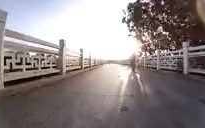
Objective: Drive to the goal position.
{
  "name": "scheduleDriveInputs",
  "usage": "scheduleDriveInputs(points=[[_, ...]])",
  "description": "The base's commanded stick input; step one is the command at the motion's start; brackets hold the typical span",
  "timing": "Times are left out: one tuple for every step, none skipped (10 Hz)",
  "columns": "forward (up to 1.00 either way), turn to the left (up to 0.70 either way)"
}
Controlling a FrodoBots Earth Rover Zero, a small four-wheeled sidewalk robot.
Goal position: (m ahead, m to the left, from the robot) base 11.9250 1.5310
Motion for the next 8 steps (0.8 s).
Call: scheduleDriveInputs(points=[[0.45, 0.0], [0.45, 0.0], [0.45, 0.0], [0.45, 0.0], [0.45, 0.0], [0.45, 0.0], [0.45, 0.0], [0.45, 0.0]])
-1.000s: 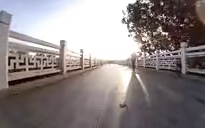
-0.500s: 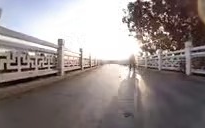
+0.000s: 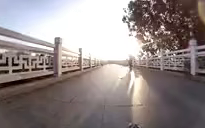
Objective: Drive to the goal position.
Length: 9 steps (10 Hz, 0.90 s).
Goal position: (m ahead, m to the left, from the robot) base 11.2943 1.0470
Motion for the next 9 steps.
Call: scheduleDriveInputs(points=[[0.45, 0.0], [0.45, 0.0], [0.45, 0.0], [0.45, 0.0], [0.45, 0.0], [0.45, 0.0], [0.45, 0.0], [0.45, 0.0], [0.45, 0.0]])
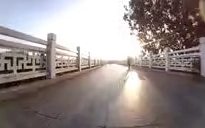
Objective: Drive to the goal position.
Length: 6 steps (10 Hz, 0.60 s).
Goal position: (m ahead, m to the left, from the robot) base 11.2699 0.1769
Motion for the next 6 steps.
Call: scheduleDriveInputs(points=[[0.45, 0.0], [0.45, 0.0], [0.45, 0.0], [0.45, 0.0], [0.45, 0.0], [0.45, 0.0]])
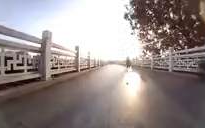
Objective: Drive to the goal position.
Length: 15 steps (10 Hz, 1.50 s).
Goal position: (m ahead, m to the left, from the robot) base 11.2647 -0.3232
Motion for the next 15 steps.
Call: scheduleDriveInputs(points=[[0.45, 0.0], [0.45, 0.0], [0.45, 0.0], [0.45, 0.0], [0.45, 0.0], [0.45, 0.0], [0.45, 0.0], [0.45, 0.0], [0.45, 0.0], [0.45, 0.0], [0.45, 0.0], [0.45, 0.0], [0.45, 0.0], [0.45, -0.01], [0.45, -0.16]])
